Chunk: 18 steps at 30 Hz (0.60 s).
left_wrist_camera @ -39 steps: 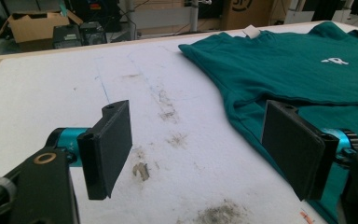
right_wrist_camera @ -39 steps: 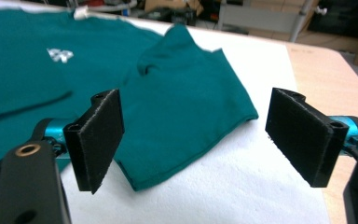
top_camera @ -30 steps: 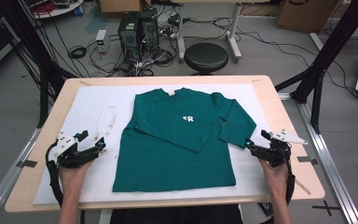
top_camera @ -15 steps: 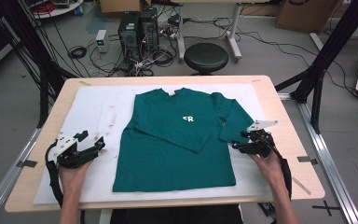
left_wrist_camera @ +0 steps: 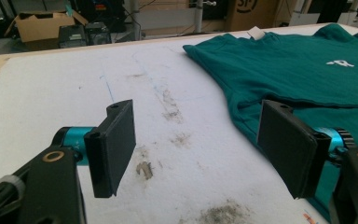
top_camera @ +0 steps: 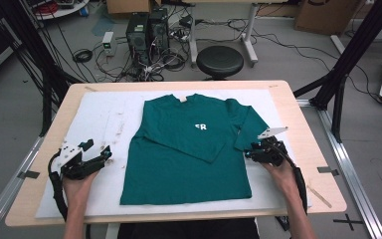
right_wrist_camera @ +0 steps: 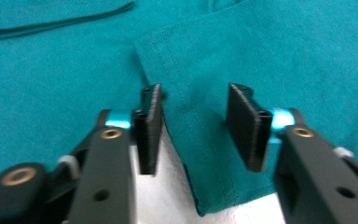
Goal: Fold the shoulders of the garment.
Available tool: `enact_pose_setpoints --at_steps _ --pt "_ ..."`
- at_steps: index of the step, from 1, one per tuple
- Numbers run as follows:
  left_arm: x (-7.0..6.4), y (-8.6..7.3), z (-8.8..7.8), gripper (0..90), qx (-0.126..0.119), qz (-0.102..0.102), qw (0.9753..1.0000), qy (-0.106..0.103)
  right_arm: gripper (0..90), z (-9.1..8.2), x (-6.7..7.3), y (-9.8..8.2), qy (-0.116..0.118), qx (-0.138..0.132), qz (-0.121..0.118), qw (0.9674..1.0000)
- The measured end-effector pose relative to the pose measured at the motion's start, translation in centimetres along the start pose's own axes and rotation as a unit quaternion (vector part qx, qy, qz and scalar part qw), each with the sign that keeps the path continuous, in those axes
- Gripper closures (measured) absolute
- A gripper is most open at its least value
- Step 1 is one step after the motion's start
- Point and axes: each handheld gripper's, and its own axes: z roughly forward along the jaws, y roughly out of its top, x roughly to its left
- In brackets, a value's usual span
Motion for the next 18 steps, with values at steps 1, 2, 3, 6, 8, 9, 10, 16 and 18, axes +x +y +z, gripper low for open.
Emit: enact_pose_setpoints --at_steps 1,2,3,6,8,9,10,16,18 --pt "0.0 0.0 0.0 28.1 0.000 0.001 1.0000 0.000 62.0 0.1 0.0 0.0 -0.002 0.001 0.000 1.0000" --pt "0.0 0.0 0.0 28.1 0.001 0.003 1.0000 0.000 65.7 0.1 0.1 0.1 -0.008 0.001 -0.004 1.0000" --pt "-0.1 0.0 0.0 28.1 0.001 0.003 1.0000 0.001 69.1 0.1 0.2 0.1 -0.013 0.002 -0.007 0.9999" --pt "-0.1 0.0 0.0 28.1 0.001 0.002 1.0000 0.002 80.9 0.1 0.2 0.2 -0.023 0.002 -0.006 0.9997" --pt "0.0 0.0 0.0 28.1 0.001 0.000 1.0000 0.002 85.3 0.1 -0.1 0.2 -0.017 -0.002 0.005 0.9998" --pt "0.0 0.0 0.0 28.1 0.002 0.000 1.0000 0.002 87.0 0.0 -0.3 0.2 -0.013 -0.005 0.015 0.9998" --pt "0.0 0.0 0.0 28.1 0.001 -0.001 1.0000 0.003 87.6 0.0 -0.4 0.2 -0.010 -0.009 0.024 0.9996" --pt "0.0 0.0 0.1 28.1 0.006 0.000 1.0000 0.003 88.6 -1.0 -0.4 0.4 -0.018 -0.025 0.035 0.9989" --pt "0.0 0.0 0.1 28.1 0.006 0.001 1.0000 0.003 88.6 -1.7 -0.2 0.7 -0.015 -0.041 0.040 0.9982"
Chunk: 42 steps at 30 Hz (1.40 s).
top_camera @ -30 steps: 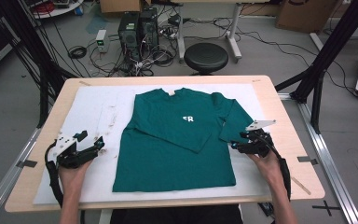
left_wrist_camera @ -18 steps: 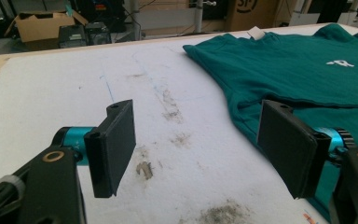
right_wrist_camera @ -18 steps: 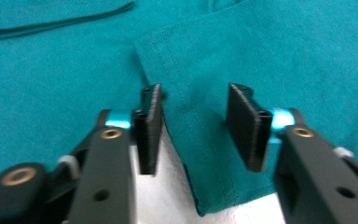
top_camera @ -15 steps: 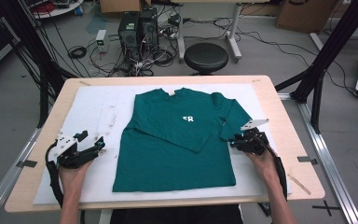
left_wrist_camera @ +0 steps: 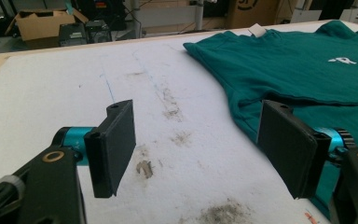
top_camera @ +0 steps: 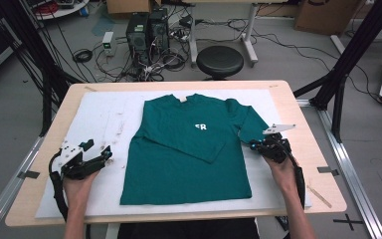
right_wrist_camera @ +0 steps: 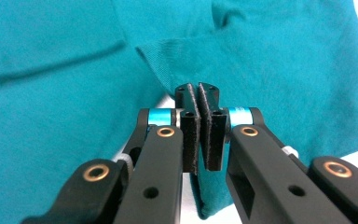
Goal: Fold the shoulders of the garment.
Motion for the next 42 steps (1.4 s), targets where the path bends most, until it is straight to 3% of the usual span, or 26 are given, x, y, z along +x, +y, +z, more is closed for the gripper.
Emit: enact_pose_setpoints --at_steps 6,14,23,31,42 --pt "-0.1 0.0 0.0 28.1 0.002 0.006 1.0000 0.001 88.5 -1.5 1.1 1.7 0.009 -0.030 0.007 0.9995" --pt "0.0 0.0 0.0 28.1 0.001 0.001 1.0000 0.001 88.5 -1.5 3.9 4.4 0.032 -0.048 -0.017 0.9982" --pt "0.0 0.0 0.0 28.1 0.000 -0.001 1.0000 0.001 88.5 -0.3 7.0 6.9 0.061 -0.049 -0.029 0.9965" --pt "0.0 0.0 0.0 28.1 0.000 -0.002 1.0000 0.002 88.5 0.9 10.0 8.8 0.090 -0.057 -0.050 0.9930" --pt "0.0 0.0 0.0 28.1 -0.001 -0.005 1.0000 0.002 88.4 3.4 13.6 10.7 0.134 -0.064 -0.054 0.9875"
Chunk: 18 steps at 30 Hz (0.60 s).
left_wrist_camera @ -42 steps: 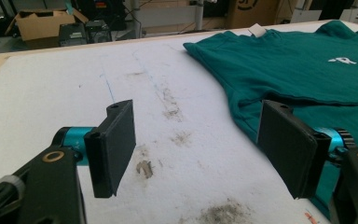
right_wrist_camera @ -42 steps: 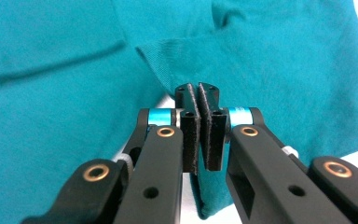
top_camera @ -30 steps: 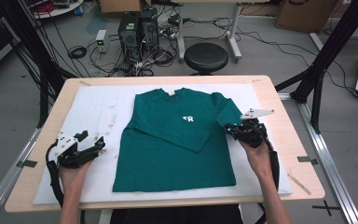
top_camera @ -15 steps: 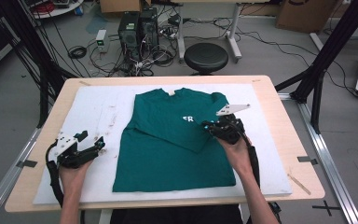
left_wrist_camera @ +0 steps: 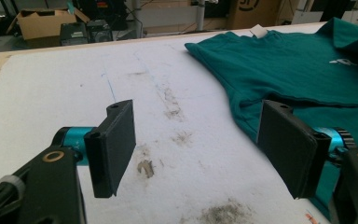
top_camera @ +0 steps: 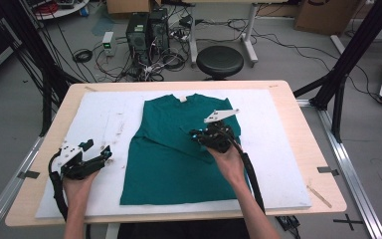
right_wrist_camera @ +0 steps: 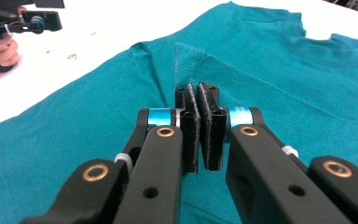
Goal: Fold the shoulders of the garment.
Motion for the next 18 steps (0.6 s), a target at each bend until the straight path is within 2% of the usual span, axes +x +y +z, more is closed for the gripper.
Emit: enact_pose_setpoints --at_steps 7,10,18 --pt "0.0 0.0 0.0 28.1 -0.001 0.000 1.0000 0.000 88.4 2.0 1.5 0.3 0.023 -0.004 0.000 0.9997" --pt "0.0 0.0 0.0 28.1 -0.001 -0.001 1.0000 0.000 88.4 2.6 2.1 0.5 0.025 -0.006 -0.006 0.9996" --pt "0.0 0.0 0.0 28.1 0.000 0.000 1.0000 0.001 88.2 4.2 2.8 0.5 0.042 -0.003 -0.003 0.9991"
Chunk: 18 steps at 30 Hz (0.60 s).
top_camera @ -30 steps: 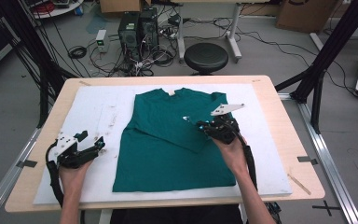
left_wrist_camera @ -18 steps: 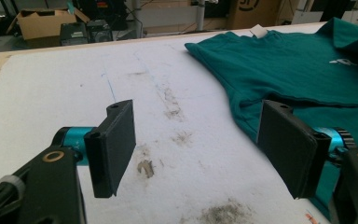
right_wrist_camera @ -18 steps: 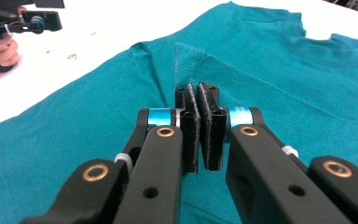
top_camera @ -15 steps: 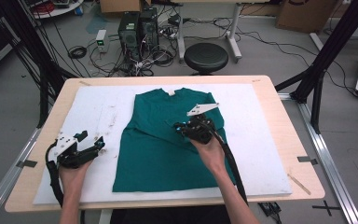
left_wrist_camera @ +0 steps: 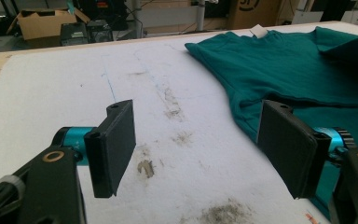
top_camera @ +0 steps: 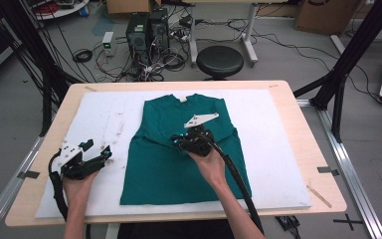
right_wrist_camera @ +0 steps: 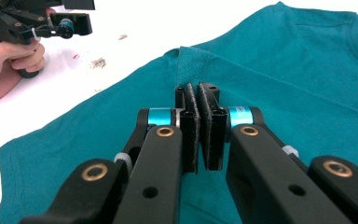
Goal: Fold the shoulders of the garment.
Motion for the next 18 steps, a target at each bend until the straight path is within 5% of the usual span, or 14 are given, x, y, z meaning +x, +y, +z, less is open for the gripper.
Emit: enact_pose_setpoints --at_steps 18 --pt "0.0 0.0 0.0 28.1 0.001 0.001 1.0000 0.000 87.7 1.6 0.8 -0.3 0.027 0.004 -0.004 0.9996"
